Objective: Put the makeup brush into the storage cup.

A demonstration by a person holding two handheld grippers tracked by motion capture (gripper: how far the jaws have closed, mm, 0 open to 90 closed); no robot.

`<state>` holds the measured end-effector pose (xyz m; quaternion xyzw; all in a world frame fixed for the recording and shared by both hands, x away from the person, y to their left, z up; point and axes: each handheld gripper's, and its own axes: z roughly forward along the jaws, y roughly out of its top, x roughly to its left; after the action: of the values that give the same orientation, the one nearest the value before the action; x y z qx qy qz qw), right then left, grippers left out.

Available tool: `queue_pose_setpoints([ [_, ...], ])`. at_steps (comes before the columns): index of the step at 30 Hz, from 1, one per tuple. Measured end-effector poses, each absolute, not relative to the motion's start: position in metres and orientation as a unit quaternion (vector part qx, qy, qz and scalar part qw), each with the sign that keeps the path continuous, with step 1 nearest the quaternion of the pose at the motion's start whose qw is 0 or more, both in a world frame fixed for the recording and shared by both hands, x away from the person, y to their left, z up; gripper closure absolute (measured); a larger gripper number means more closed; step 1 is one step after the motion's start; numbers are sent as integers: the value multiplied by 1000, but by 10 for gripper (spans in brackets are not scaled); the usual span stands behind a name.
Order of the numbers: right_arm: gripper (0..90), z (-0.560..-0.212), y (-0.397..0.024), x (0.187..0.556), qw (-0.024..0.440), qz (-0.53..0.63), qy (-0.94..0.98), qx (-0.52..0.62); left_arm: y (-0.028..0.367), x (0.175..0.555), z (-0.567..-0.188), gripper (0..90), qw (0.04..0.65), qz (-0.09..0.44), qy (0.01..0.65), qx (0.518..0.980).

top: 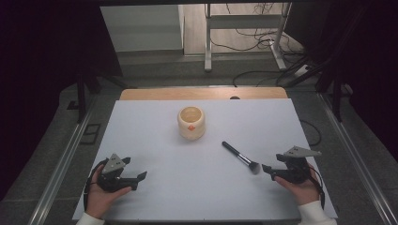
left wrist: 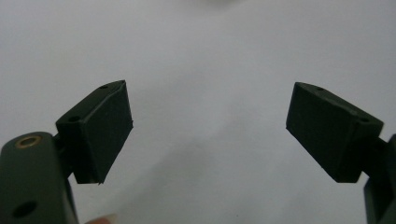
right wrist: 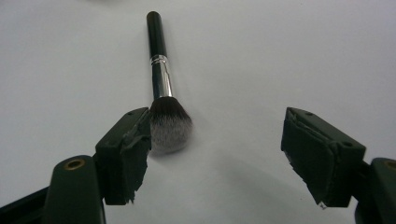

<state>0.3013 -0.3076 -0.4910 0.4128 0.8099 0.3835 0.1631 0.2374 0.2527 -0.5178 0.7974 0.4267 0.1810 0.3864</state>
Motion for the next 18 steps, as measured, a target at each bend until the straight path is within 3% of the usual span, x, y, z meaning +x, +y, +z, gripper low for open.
queue_pose_setpoints([
  [18, 246, -475, -293, 303, 172, 361, 825, 401, 251, 238, -518, 150, 386, 180, 423, 800],
])
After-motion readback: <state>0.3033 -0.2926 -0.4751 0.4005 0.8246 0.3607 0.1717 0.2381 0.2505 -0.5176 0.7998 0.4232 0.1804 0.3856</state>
